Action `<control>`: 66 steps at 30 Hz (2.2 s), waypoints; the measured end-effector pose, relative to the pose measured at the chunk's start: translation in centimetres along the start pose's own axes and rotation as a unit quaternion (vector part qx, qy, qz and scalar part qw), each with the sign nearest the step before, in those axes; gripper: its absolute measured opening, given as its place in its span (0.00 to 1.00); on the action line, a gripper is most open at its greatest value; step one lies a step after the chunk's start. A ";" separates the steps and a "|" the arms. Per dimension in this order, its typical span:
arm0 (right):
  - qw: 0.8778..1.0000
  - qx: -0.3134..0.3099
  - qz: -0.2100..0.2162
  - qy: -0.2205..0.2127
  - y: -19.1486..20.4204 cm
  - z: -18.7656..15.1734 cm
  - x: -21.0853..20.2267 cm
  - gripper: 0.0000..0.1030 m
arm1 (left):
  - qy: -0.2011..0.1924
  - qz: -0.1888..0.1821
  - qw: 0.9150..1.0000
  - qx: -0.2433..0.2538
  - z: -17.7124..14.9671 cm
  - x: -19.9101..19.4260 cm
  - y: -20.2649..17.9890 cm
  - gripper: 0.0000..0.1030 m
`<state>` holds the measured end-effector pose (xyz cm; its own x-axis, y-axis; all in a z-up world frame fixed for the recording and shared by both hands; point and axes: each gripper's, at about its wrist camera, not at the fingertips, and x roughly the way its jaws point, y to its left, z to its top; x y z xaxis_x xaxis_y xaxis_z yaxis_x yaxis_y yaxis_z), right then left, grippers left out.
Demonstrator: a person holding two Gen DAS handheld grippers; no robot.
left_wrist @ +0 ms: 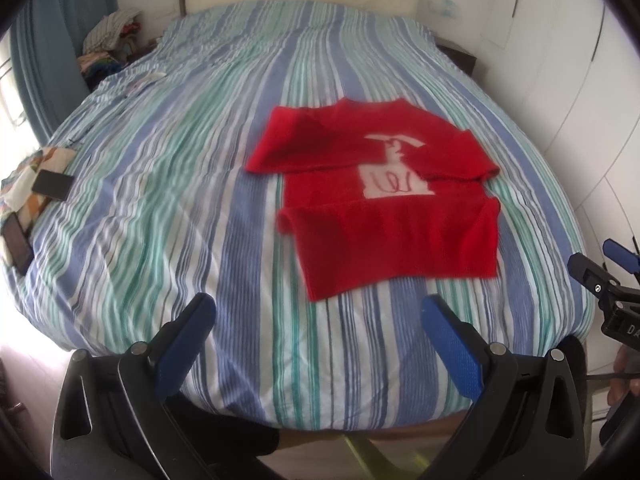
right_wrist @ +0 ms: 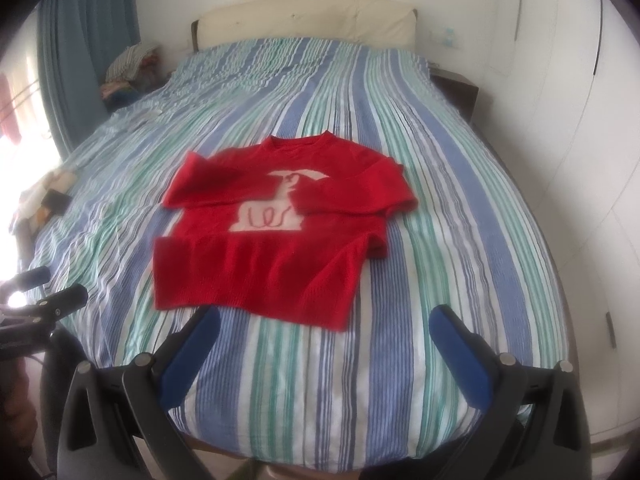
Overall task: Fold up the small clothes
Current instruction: 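Approach the red sweater on the bed with both tools open, then grasp the sweater hem with the left gripper while the right gripper grasps the hem too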
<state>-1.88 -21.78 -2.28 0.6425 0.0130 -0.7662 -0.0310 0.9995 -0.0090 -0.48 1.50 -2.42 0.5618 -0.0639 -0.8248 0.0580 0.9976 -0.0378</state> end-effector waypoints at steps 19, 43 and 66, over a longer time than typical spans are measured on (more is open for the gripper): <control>1.000 0.001 -0.001 0.020 -0.2 -0.7 1.2 1.00 | 0.026 0.019 0.999 -0.008 -1.2 1.9 0.8 1.00; 0.988 0.072 0.110 0.084 -5.8 -3.0 16.9 0.99 | 0.106 -0.081 0.988 -0.072 -1.5 17.4 4.3 0.70; 0.947 0.127 0.175 0.239 -8.9 -9.4 16.0 0.04 | 0.167 -0.077 0.983 0.010 -6.5 13.2 4.0 0.02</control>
<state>1.47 -30.72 -20.47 0.2060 0.3908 -0.8971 0.0465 0.9119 0.4079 1.85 4.81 -17.16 0.2422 -0.1980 -0.9498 0.1384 0.9760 -0.1681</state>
